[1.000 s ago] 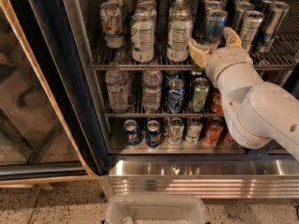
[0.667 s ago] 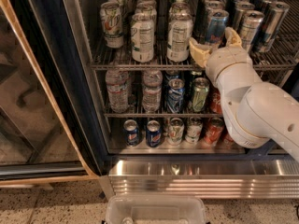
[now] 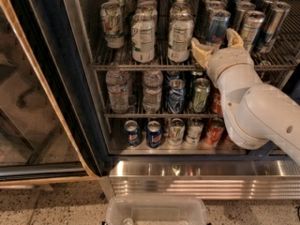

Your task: Pick redbull can from top shelf of fridge

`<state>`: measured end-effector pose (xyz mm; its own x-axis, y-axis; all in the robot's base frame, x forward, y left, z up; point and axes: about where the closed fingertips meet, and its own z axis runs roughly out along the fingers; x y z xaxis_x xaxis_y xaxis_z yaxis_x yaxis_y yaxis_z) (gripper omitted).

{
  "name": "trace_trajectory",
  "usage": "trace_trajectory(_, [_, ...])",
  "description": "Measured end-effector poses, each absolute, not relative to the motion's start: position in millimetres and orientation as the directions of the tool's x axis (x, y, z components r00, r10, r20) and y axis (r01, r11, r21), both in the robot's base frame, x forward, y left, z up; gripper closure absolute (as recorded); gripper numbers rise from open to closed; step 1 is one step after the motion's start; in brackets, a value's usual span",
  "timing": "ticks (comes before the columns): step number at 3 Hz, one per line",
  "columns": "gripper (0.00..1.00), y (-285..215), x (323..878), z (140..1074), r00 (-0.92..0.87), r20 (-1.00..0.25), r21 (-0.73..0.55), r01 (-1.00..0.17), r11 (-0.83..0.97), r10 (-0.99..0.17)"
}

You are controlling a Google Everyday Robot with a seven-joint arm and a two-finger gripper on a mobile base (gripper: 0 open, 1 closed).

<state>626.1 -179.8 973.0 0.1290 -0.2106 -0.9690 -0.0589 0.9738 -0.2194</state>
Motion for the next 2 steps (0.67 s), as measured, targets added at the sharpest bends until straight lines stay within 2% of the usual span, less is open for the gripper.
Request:
trace_trajectory(1, [0.38,-182,627,972,0.128,-0.969,-0.219,-0.050,0.974,-0.211])
trace_trajectory(2, [0.43,-188,653,969,0.121,-0.970,-0.214,-0.006,0.977,-0.212])
